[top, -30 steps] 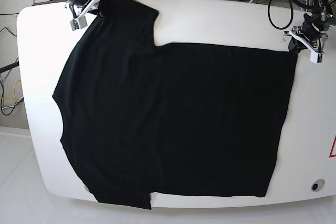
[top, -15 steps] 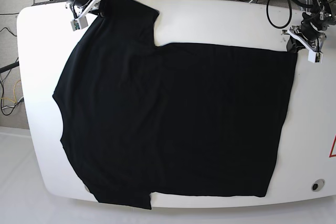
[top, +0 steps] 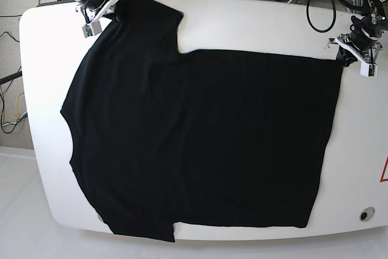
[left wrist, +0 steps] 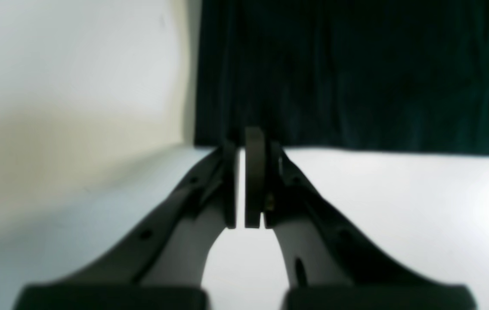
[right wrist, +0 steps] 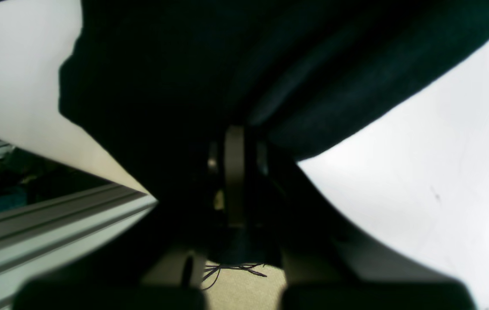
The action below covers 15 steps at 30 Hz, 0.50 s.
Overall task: Fold the T-shirt properly
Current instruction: 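Hold both shirt edges gripped while adjusting the left gripper's grip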
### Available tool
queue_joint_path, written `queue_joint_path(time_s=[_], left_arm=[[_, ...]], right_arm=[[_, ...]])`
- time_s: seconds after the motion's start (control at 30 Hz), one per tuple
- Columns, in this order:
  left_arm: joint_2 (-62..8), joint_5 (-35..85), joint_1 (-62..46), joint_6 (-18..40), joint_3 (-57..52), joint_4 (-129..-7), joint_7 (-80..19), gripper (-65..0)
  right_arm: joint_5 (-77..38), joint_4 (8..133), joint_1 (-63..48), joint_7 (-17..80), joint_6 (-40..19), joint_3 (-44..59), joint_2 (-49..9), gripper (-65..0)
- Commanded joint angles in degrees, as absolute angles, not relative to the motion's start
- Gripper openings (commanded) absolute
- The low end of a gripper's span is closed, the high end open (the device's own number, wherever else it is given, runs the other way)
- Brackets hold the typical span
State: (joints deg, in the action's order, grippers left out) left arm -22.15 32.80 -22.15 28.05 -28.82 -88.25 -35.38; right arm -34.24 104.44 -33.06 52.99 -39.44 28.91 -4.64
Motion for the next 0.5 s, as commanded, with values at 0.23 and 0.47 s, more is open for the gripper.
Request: queue_joint_path(time_s=[0.23, 0.47], left_arm=[[-23.38, 33.60, -21.30, 29.44, -31.20, -89.75, -33.80, -53.7], [-23.44, 33.79, -19.44, 30.57, -32.33, -88.82, -37.23, -33.7]], right_arm=[[-34.95, 105.32, -32.96, 52.10, -40.00, 29.29, -5.22, -65.0], [-34.67, 105.22, -32.84, 52.31, -40.00, 29.11, -5.16, -65.0]])
